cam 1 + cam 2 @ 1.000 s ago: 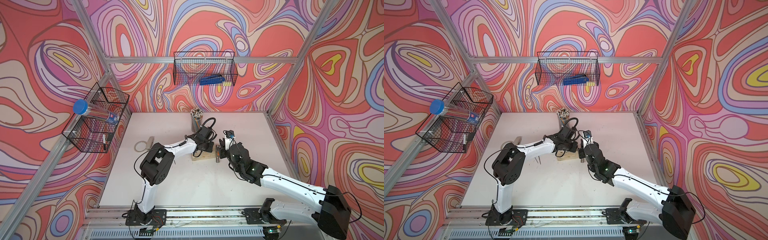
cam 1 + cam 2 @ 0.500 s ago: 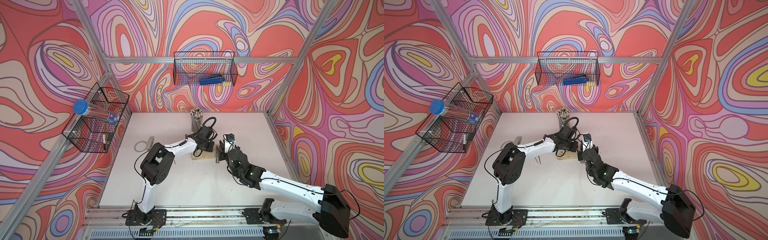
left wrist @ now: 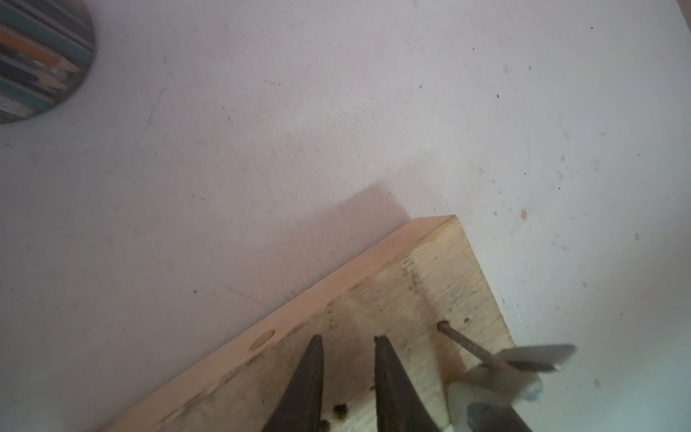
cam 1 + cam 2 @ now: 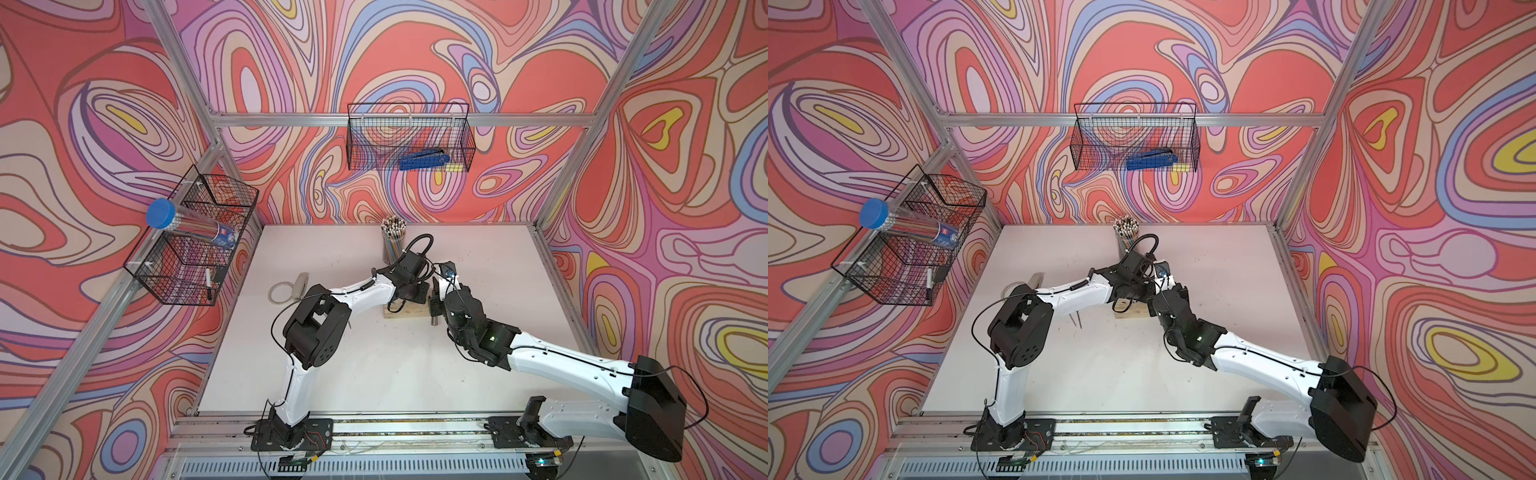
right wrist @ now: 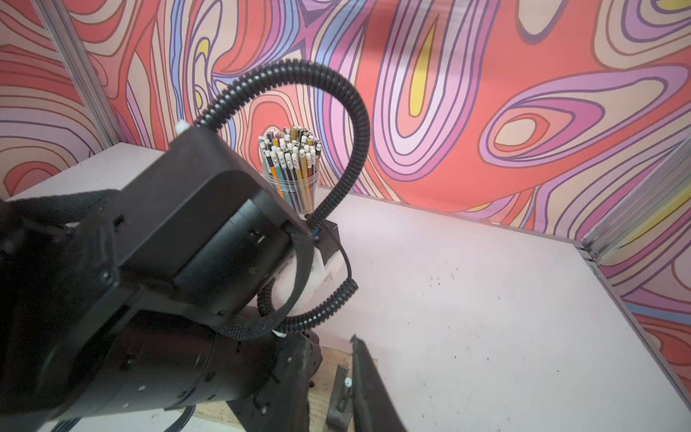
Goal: Use a claw hammer to pull out a nail
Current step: Remove the nail from the mounting plate.
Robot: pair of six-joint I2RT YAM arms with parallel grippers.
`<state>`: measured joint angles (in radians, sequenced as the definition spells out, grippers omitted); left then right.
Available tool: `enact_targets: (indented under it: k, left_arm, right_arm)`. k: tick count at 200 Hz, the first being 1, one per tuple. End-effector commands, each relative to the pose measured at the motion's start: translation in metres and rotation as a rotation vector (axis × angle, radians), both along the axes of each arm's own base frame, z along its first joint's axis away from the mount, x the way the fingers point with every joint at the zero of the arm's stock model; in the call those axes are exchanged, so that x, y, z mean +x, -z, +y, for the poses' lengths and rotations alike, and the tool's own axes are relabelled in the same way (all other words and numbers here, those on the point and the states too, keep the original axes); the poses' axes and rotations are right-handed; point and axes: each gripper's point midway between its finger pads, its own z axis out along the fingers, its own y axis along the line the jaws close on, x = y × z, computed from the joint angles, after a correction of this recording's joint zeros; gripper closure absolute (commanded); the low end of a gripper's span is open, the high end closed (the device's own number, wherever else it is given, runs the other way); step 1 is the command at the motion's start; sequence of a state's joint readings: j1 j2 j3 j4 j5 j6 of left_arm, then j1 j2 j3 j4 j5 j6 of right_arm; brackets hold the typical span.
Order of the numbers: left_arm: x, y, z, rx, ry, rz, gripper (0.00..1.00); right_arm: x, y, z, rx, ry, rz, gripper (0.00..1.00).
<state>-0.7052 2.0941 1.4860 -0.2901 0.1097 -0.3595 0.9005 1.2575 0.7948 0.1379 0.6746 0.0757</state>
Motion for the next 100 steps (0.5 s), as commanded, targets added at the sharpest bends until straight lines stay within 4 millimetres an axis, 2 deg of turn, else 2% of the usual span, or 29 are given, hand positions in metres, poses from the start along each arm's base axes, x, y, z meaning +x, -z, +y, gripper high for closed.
enact_targets:
  k: [1, 30, 100]
  left_arm:
    - [-0.153, 0.192, 0.155, 0.635, -0.028, 0.63, 0.74]
    - [-0.153, 0.192, 0.154, 0.632, -0.026, 0.628, 0.74]
    - [-0.153, 0.191, 0.154, 0.637, -0.019, 0.63, 0.74]
  right_arm:
    - [-0.034, 0.037, 0.045, -0.206, -0.284, 0.103, 1.0]
    - [-0.037, 0.048, 0.044, -0.217, -0.29, 0.133, 1.0]
    - [-0.06, 0.117, 0.01, -0.069, -0.189, 0.278, 1.0]
